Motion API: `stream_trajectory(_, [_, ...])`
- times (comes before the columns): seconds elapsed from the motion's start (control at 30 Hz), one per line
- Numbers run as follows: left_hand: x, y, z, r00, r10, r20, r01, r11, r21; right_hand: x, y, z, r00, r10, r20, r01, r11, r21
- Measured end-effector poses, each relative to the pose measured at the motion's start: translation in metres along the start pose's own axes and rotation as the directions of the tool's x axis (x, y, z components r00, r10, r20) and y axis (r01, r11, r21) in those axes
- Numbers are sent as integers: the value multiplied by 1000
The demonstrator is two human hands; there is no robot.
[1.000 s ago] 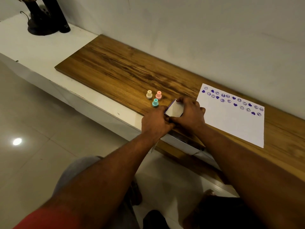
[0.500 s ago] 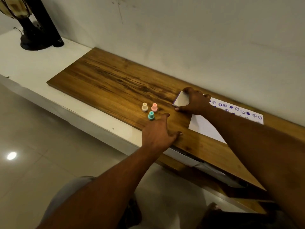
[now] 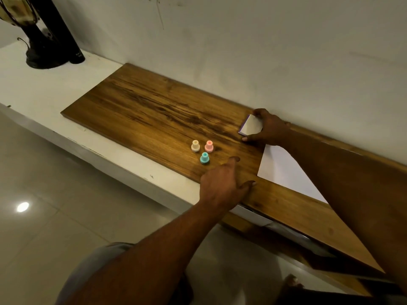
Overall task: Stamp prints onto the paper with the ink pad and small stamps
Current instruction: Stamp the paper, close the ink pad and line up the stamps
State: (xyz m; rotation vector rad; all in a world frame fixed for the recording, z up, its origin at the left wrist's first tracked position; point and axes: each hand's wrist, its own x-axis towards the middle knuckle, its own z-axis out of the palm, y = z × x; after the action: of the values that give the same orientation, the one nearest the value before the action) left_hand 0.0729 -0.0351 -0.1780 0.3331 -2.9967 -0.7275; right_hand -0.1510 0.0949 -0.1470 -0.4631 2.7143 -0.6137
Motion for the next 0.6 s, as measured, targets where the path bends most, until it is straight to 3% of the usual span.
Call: stream_trajectory(0.6, [0, -1, -11, 1000, -9, -17, 8, 999, -53, -4, -6, 2, 999, 38, 37, -43, 987, 155])
